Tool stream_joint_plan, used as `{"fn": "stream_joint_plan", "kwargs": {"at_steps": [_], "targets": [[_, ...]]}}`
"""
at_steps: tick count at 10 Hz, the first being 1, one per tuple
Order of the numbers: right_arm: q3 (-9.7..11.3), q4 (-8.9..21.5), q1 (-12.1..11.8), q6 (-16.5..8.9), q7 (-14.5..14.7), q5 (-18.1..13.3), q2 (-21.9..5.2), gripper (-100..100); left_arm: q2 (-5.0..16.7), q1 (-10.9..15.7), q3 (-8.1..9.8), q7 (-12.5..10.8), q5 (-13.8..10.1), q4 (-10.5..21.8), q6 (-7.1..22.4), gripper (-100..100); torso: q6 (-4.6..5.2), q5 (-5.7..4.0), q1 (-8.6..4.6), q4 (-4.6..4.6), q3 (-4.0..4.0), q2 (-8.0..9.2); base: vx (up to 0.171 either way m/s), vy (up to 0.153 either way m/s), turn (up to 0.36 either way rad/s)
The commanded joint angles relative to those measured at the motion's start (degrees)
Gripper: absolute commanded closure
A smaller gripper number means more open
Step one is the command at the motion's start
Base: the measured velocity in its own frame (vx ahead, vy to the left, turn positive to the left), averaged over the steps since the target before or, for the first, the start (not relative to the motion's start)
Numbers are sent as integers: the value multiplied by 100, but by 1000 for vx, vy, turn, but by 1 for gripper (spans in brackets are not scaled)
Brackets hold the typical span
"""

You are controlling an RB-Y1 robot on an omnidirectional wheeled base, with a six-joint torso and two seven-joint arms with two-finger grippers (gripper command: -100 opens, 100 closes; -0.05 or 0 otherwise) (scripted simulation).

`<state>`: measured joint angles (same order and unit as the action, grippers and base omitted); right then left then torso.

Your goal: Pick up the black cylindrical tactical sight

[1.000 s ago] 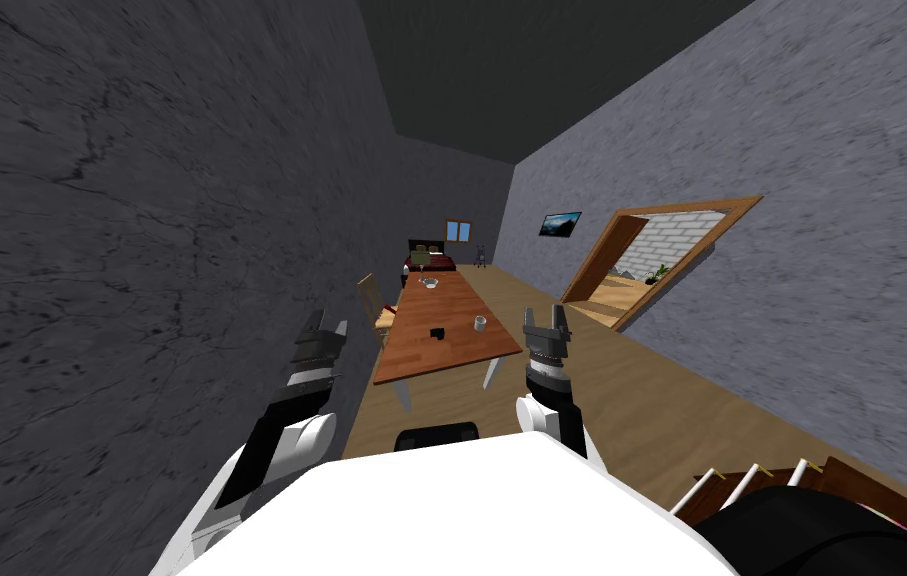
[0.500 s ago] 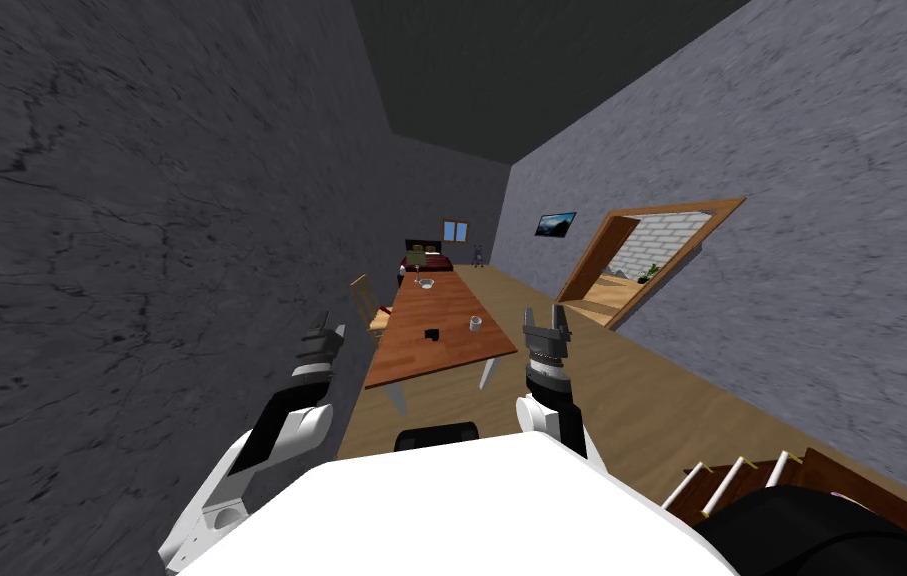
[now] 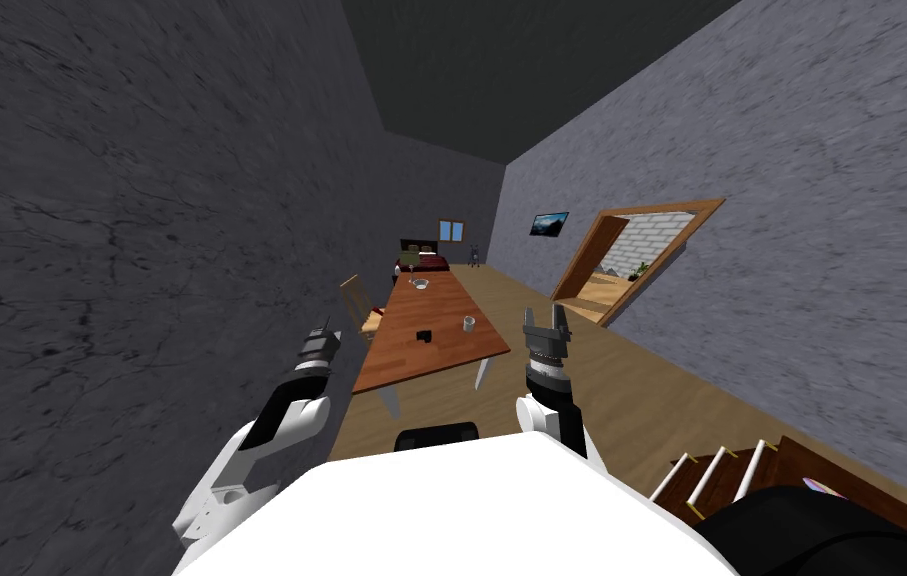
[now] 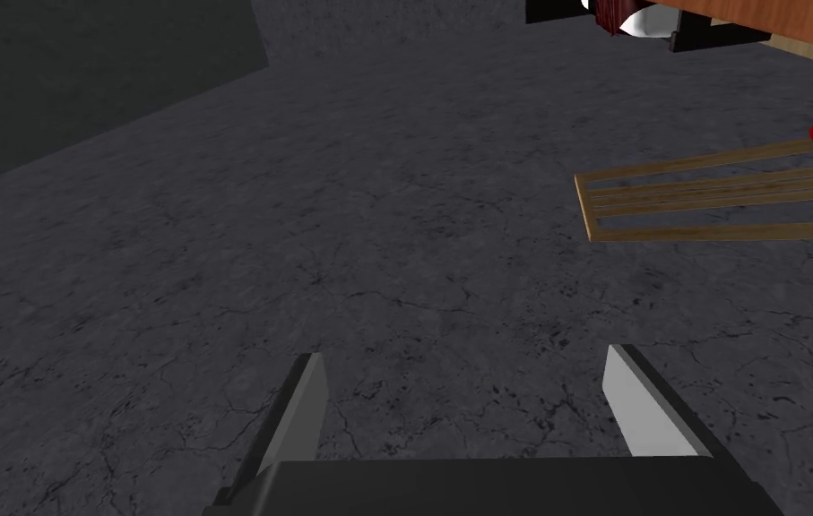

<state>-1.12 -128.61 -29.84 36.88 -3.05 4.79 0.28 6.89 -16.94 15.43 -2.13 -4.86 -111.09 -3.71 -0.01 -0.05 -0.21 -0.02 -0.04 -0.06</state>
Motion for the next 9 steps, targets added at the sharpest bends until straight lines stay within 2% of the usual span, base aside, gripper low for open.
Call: {"fn": "stream_joint_plan", "kwargs": {"at_steps": [1,3,4,5,6,8,9], "targets": [[0,0,0,0,0,0,0,0,29,169,119,22,18,252,217,-100,0,0,0,0,0,0,12,-58,-52],[0,0,0,0,0,0,0,0,59,420,298,53,52,610,552,-100,1,-1,-7,0,0,0,17,-86,-91],[0,0,0,0,0,0,0,0,59,420,298,53,52,610,620,-100,1,-2,-12,0,0,-1,20,-55,-25],[0,0,0,0,0,0,0,0,72,547,382,64,70,795,824,-100,0,-1,-2,0,0,-1,17,-54,-64],[0,0,0,0,0,0,0,0,72,547,382,64,70,795,824,-100,1,0,0,0,0,0,14,-42,-31],[0,0,0,0,0,0,0,0,98,799,534,72,107,1159,1193,-100,1,0,1,0,0,0,28,-66,-91],[0,0,0,0,0,0,0,0,98,799,534,72,107,1173,1232,-100,1,-1,-6,-1,-3,-6,21,-57,-37]]}}
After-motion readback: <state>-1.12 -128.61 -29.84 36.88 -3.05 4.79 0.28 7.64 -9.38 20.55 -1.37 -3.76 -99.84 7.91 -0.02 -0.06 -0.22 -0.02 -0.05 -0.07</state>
